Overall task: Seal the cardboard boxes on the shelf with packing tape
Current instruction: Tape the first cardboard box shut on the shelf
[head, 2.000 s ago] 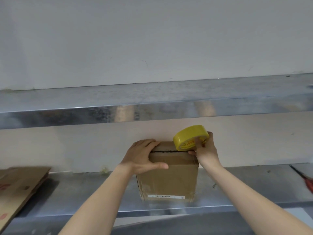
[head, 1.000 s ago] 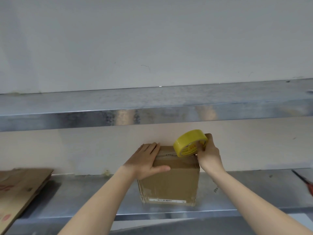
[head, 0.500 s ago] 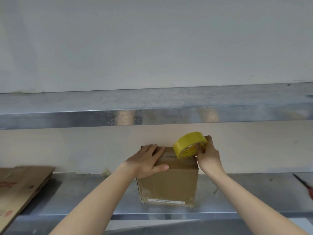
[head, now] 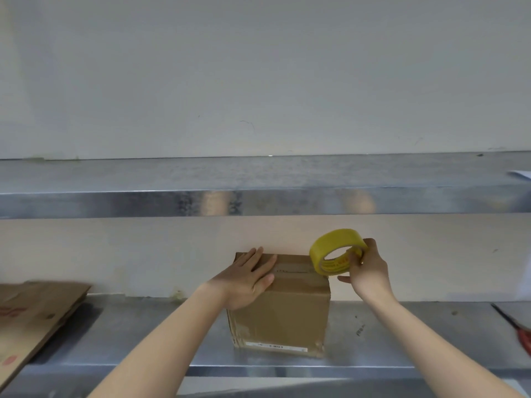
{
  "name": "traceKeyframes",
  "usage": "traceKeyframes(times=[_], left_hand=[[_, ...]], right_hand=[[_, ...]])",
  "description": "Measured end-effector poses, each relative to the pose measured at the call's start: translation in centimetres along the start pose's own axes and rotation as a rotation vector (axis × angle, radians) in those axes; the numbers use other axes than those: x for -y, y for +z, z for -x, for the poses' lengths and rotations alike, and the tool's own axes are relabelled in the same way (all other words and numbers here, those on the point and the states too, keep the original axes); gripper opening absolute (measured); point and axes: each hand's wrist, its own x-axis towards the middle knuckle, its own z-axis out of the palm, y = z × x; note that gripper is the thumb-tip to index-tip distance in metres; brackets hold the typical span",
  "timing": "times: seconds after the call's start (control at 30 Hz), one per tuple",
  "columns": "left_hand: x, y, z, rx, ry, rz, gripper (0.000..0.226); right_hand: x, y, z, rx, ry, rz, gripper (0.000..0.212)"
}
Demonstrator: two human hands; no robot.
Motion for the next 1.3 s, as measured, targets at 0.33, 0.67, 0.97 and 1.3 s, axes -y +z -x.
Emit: traceKeyframes(times=[0.33,0.67,0.97,1.3], left_hand=[[0.0,0.0,0.1,-0.017,0.017,0.029,0.049],[-0.3,-0.1,0.5,-0.001,0.041,0.023,0.042],[0.0,-0.1,0.3,-0.011,0.018,-0.019,0.06],[-0.7,-0.4,-0.2,0.018,-0.071,0.105,0.058]], right_hand=[[-1.1,-0.8,-0.3,-0.021,-0.029,0.068,0.014],[-3.0,-3.6,0.3,-0.059,0.037,0.173,0.019],[-2.5,-3.5,-0.3,-0.062,-0.012,0.12,0.021],[-4.2,-3.3,0.4,-0.021,0.082,0.121,0.019]])
